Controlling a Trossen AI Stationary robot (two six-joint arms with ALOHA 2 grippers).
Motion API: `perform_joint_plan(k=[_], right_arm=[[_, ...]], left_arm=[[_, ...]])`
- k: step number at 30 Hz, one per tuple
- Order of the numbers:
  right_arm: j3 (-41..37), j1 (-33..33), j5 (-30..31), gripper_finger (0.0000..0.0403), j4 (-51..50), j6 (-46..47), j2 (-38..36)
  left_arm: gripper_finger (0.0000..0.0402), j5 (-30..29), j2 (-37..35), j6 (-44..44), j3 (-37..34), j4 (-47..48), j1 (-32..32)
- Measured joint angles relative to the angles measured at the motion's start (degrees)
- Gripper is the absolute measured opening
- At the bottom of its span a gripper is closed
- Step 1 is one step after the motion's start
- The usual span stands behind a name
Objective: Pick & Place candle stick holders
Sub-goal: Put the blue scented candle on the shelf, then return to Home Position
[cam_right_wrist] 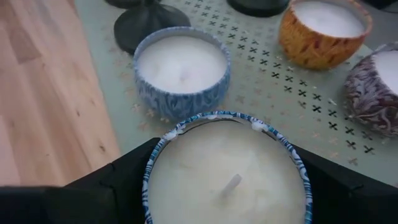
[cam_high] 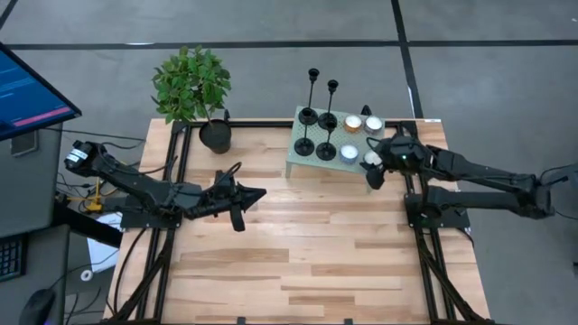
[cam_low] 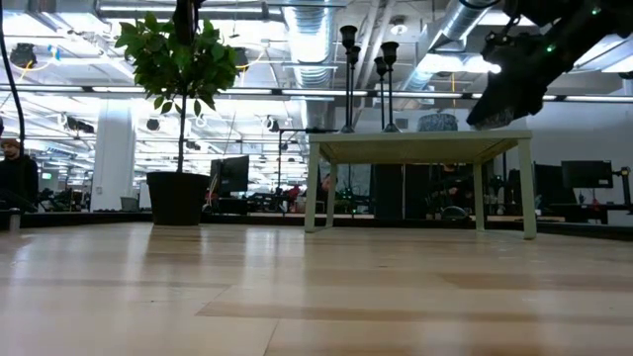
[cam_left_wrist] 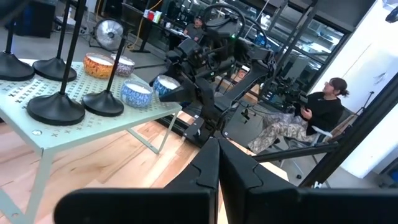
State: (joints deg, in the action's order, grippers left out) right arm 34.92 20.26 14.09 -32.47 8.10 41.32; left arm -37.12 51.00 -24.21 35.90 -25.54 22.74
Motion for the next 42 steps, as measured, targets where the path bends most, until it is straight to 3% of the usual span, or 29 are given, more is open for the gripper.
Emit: perform_joint_plan(k=[17, 28, 36, 42], right_arm=[[0.0, 7.7, -10.0, 0.0292, -0.3, -6.5, 1.6], [0.0, 9.2, -14.5, 0.03, 0.2, -7.2, 1.8], [0.0, 9.2, -14.1, 0.0351, 0.3, -7.4, 1.8], [0.6, 10.1, -12.6, 0.0352, 0.4, -8.8, 1.8]], left_arm=[[0.0004, 0.0, 0.0, 0.0, 0.0, -0.5, 0.0], [0.0004, 0.0, 0.0, 0.0, 0.0, -0.7, 0.0], [0.0004, 0.0, 0.0, 0.0, 0.0, -1.1, 0.0], [0.0004, 0.0, 0.0, -0.2, 0.0, -1.5, 0.0]])
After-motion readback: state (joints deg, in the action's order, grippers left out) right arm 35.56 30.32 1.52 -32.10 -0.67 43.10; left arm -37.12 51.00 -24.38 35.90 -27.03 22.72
